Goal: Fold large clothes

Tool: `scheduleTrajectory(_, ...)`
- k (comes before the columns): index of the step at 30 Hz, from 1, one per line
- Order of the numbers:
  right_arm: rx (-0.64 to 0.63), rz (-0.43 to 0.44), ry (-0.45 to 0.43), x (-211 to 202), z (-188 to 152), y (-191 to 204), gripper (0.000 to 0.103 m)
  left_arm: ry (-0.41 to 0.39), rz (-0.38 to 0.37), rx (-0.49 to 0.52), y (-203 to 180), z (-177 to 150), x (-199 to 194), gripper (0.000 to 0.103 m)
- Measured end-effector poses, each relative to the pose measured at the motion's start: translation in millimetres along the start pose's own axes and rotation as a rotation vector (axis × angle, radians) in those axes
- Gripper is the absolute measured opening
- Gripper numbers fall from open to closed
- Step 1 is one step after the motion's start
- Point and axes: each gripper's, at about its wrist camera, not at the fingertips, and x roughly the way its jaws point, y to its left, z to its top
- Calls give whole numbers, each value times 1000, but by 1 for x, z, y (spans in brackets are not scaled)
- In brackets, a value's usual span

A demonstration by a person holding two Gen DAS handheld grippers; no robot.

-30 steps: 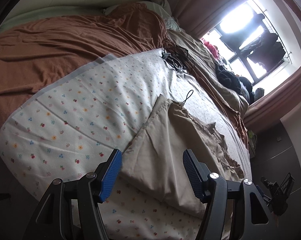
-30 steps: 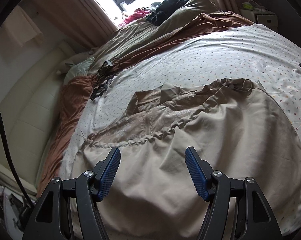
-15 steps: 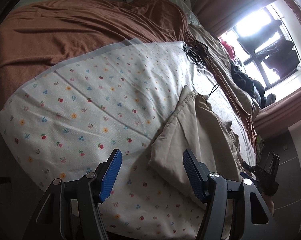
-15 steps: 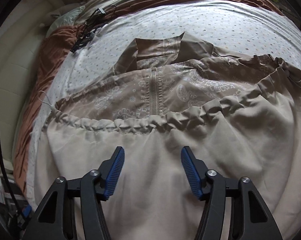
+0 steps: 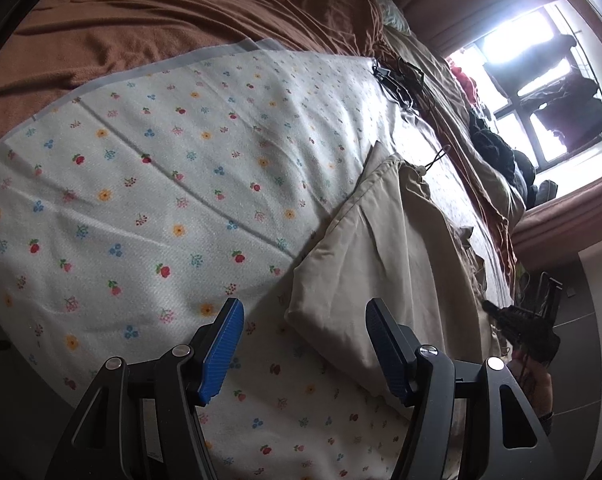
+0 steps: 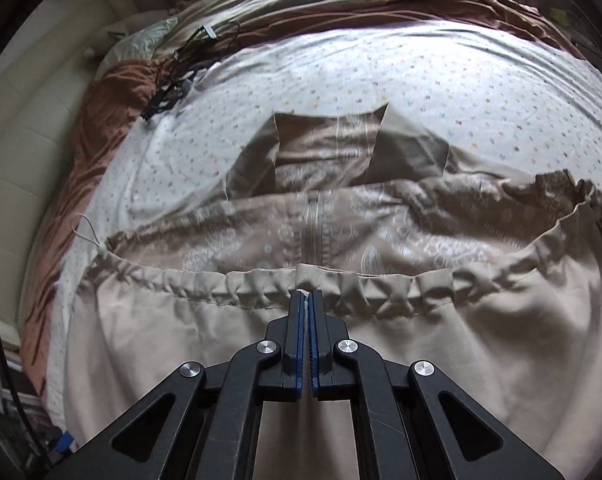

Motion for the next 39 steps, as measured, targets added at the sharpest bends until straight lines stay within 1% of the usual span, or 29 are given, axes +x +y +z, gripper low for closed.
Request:
scheduleTrajectory(3, -6, -4, -28, -4, 14, 3, 3, 10, -3, -5, -2, -1, 6, 65)
scheduleTrajectory(7, -6, -20, -11, 16, 18, 3, 3, 31, -10, -18, -3, -4, 13, 65)
scheduleTrajectory(9, 5, -30, 8, 33, 17, -1, 3, 38, -30, -32, -2, -6, 14, 65)
scheduleTrajectory(12, 35, -21, 47, 58, 11, -10, 3, 53, -74, -69, 0, -8, 15, 64)
scheduleTrajectory(16, 34, -14, 29, 62, 7, -13, 2, 79, -136, -96, -5, -12, 24, 63)
scheduleTrajectory(18, 36, -8, 27, 61, 8, -14, 2, 92, -155, -109, -7, -12, 32, 59)
scheduleTrajectory(20, 47, 4, 26, 61, 9, -16, 2, 88, -153, -128, -9, -11, 39, 55)
scheduleTrajectory(24, 63, 20, 19, 63, 14, -18, 2, 64, -157, -137, -14, -7, 48, 54)
scheduleTrajectory(25, 63, 23, 14, 64, 15, -19, 2, 58, -159, -135, -14, -6, 51, 52)
scheduleTrajectory(27, 66, 29, 12, 64, 15, -20, 2, 54, -145, -141, -14, -6, 56, 39)
scheduleTrajectory(28, 69, 34, 14, 63, 15, -20, 3, 51, -150, -149, -13, -6, 57, 36)
scheduleTrajectory(30, 74, 42, 18, 55, 13, -20, 5, 52, -153, -164, -10, -6, 57, 26)
scheduleTrajectory(33, 57, 39, 4, 31, 6, -18, 12, 51, -170, -186, -7, -8, 54, 20)
scheduleTrajectory(35, 38, 40, -32, 8, -1, -15, 30, 48, -184, -198, -6, -10, 51, 18)
scheduleTrajectory(36, 31, 42, -52, -5, -6, -13, 33, 47, -192, -203, -5, -10, 49, 17)
scheduleTrajectory(39, 22, 62, -89, -39, -24, -12, 34, 39, -221, -216, -5, -11, 41, 14)
